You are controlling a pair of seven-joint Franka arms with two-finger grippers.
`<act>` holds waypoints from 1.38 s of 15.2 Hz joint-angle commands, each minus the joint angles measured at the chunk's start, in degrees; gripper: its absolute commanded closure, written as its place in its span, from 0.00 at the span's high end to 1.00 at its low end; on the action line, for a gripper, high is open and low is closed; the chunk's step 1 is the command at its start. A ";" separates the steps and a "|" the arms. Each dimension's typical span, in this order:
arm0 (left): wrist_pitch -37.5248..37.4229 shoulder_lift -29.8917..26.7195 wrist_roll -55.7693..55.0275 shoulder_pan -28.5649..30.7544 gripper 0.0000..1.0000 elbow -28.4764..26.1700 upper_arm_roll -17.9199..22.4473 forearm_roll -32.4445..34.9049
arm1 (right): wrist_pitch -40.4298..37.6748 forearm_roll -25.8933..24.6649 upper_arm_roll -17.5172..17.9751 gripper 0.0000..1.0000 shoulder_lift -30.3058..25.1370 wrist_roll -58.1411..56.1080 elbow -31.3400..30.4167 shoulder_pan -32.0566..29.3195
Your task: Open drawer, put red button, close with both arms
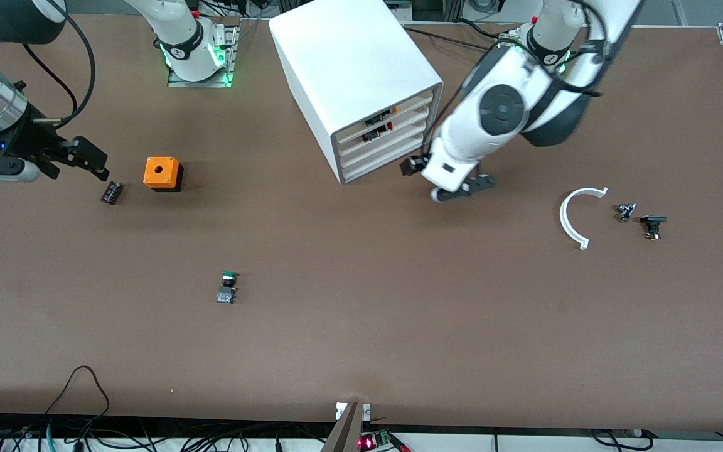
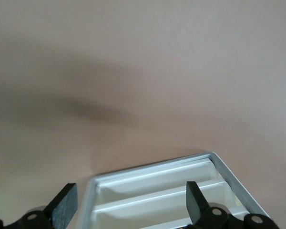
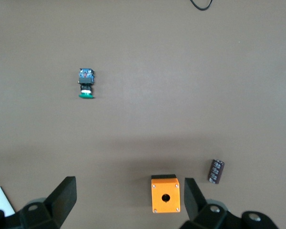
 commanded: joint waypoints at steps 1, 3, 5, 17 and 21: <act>-7.32 0.00 9.92 6.21 1.00 4.90 -0.40 -0.90 | -0.09 -0.55 0.04 1.00 -1.70 -0.37 -1.60 0.12; -12.59 0.00 15.37 9.64 1.00 8.24 -0.22 -0.81 | 0.00 -1.60 0.12 1.00 -0.82 -0.28 -0.19 0.12; -15.94 0.00 20.30 12.55 1.00 10.79 -0.22 1.02 | 0.35 -2.40 0.04 1.00 -0.29 -0.01 -0.01 -0.05; -25.46 -11.41 47.11 1.76 1.00 11.08 23.30 9.91 | 0.35 -2.40 0.30 1.00 1.82 0.07 3.68 0.30; -17.82 -18.54 49.14 -2.56 1.00 1.77 27.99 9.12 | 0.44 -2.57 0.47 1.00 1.82 -0.01 3.94 0.39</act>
